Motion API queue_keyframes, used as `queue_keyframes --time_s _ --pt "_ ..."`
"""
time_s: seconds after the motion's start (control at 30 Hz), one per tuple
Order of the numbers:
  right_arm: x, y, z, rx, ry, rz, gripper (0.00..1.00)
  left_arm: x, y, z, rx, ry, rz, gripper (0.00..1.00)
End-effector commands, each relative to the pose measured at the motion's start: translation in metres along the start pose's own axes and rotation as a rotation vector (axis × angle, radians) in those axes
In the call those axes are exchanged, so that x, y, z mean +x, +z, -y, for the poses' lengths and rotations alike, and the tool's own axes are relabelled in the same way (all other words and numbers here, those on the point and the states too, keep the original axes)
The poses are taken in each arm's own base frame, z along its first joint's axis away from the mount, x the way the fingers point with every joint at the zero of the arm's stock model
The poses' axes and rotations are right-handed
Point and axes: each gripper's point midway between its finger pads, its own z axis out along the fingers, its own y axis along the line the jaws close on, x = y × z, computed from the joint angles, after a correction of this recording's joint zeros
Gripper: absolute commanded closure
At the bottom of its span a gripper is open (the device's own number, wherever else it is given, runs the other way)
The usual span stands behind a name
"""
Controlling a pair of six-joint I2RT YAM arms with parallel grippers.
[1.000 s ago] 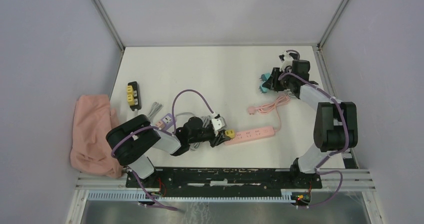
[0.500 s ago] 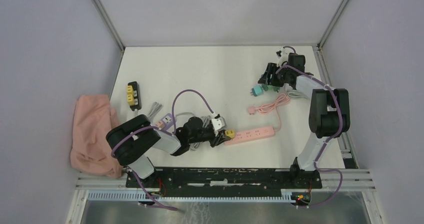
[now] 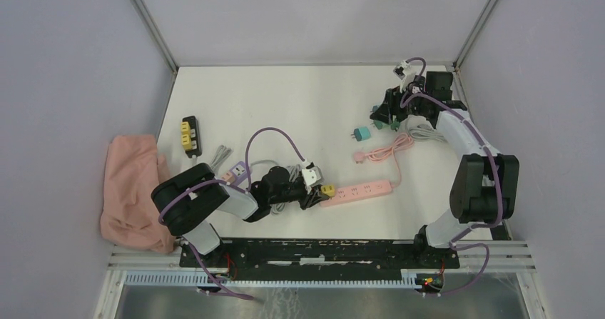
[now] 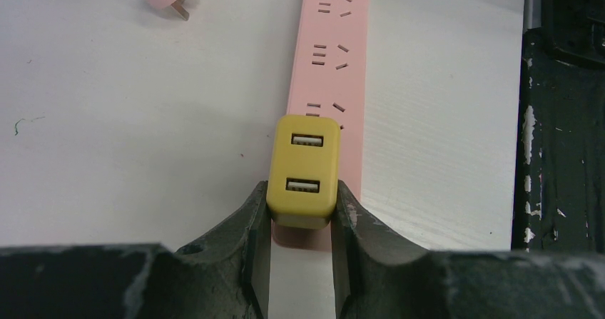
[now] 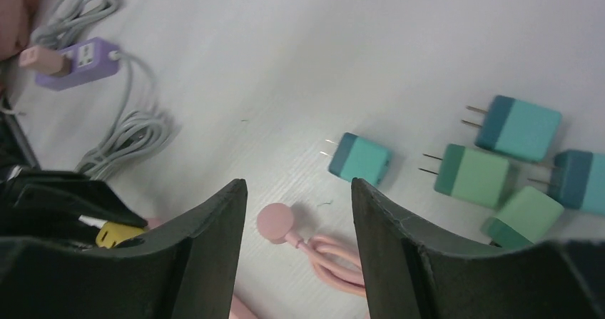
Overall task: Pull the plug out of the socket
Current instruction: Place the plug at the center of the board.
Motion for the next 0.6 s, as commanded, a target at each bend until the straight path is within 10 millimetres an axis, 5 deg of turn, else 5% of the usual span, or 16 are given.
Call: queue_keyframes --time_s 0.0,0.3,0.57 --pt "0.002 -0.020 -0.059 -0.280 -0.168 0.043 0.39 0.005 -0.002 -0.015 -0.083 -0.020 -0.015 0.96" --pt "0.026 -0.048 -0.114 -0.523 -0.384 0.108 0.36 0.001 -0.003 -0.019 -0.107 -0.029 -0.005 0.78" --pt "0.070 -0.055 -0.143 -0.642 -0.618 0.052 0.15 -0.002 -0.002 -0.016 -0.091 -0.044 0.004 0.70"
